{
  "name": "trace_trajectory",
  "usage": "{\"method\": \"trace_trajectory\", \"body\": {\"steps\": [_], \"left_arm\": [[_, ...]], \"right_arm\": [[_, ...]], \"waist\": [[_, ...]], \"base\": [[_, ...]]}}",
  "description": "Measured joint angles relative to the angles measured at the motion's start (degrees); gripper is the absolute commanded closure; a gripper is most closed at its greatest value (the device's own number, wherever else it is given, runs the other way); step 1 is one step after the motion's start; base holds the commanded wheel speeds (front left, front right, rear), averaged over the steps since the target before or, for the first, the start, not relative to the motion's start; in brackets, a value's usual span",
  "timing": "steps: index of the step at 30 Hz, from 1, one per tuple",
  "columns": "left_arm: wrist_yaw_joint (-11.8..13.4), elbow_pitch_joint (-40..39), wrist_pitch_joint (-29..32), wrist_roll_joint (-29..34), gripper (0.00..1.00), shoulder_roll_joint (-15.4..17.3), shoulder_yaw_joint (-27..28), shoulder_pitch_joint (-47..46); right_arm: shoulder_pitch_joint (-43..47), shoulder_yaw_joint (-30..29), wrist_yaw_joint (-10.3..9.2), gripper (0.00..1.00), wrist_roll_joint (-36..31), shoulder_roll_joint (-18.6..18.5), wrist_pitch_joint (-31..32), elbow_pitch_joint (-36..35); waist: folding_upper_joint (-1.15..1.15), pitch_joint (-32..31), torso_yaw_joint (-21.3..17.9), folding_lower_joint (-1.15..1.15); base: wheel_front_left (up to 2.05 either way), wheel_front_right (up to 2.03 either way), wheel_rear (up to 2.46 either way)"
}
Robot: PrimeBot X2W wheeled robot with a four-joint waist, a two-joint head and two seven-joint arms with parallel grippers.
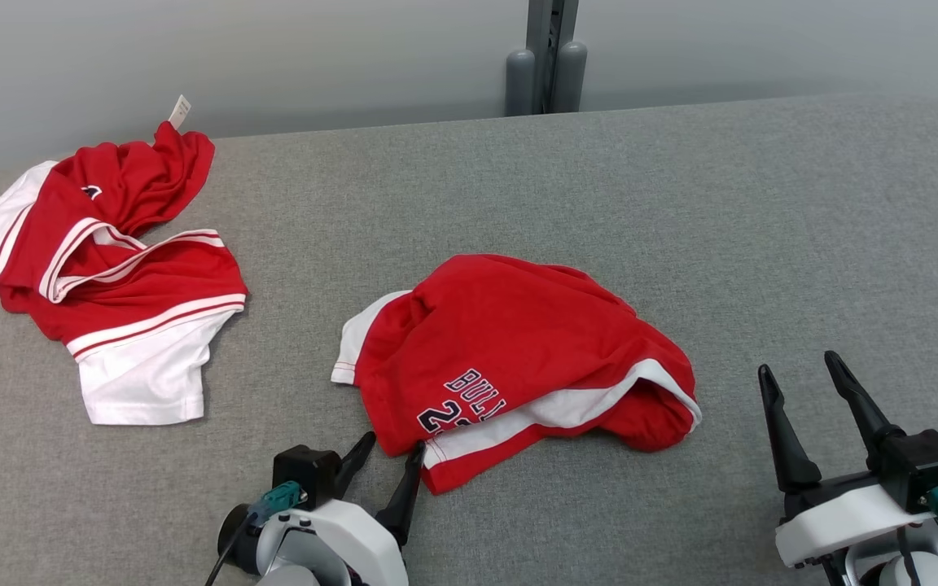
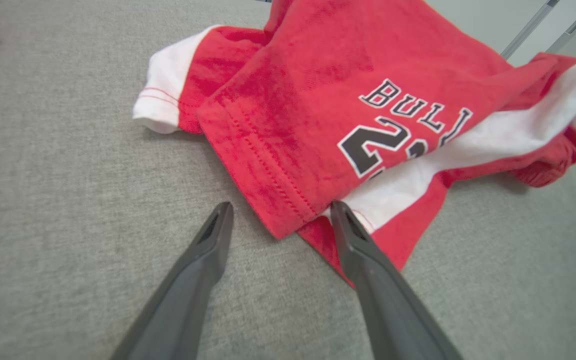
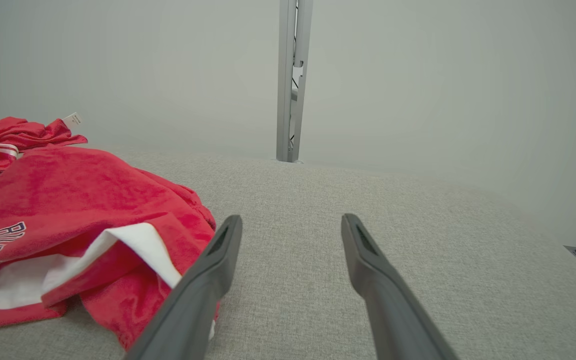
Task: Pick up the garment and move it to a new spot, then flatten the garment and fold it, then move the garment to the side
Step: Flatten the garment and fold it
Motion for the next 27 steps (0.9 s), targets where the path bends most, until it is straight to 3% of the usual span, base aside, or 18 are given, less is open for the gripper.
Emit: {"method": "trace_trajectory", "body": {"steps": [2, 7, 12, 16, 21, 27], "left_arm": [[-0.02, 0.10, -0.27, -0.57, 1.00, 0.01, -0.60, -0.67], [0.00, -2.74, -0.69, -0.66, 1.00, -0.02, -0.82, -1.19], [0.67, -10.83, -0.86, 2.89, 1.00, 0.18, 3.70, -1.88], [0.90, -12.28, -0.85, 5.69, 1.00, 1.66, 6.49, -4.03], [0.90, -9.72, -0.87, 6.66, 1.00, 2.60, 9.48, -8.68], [0.51, 2.27, -0.90, 7.02, 1.00, 3.44, 11.38, -15.17]], "right_arm": [[-0.01, -0.13, 0.00, 0.00, 0.00, 0.00, 0.00, -0.09], [0.16, -0.75, 0.00, 0.00, 0.00, 0.10, 0.00, -0.57], [0.23, -0.57, 0.00, 0.00, -0.01, 0.40, 0.00, -0.74], [-0.23, 0.56, 0.00, 0.00, 0.03, 0.59, 0.00, -0.74], [-0.72, 1.31, 0.00, 0.00, 0.41, 0.63, 0.00, -0.52], [-1.46, 1.30, 0.00, 0.00, 0.60, 0.64, 0.00, -0.40]], "waist": [[0.00, 0.08, -0.09, 0.00], [0.00, -0.03, 0.35, 0.00], [0.00, 0.19, 0.75, 0.00], [0.00, 0.72, 0.07, 0.00], [0.00, 1.62, -1.46, 0.00], [0.00, 3.91, -4.92, 0.00]], "base": [[0.00, 0.00, 0.00], [0.00, 0.00, 0.00], [0.00, 0.00, 0.00], [0.00, 0.00, 0.00], [0.00, 0.00, 0.00], [0.00, 0.00, 0.00]]}}
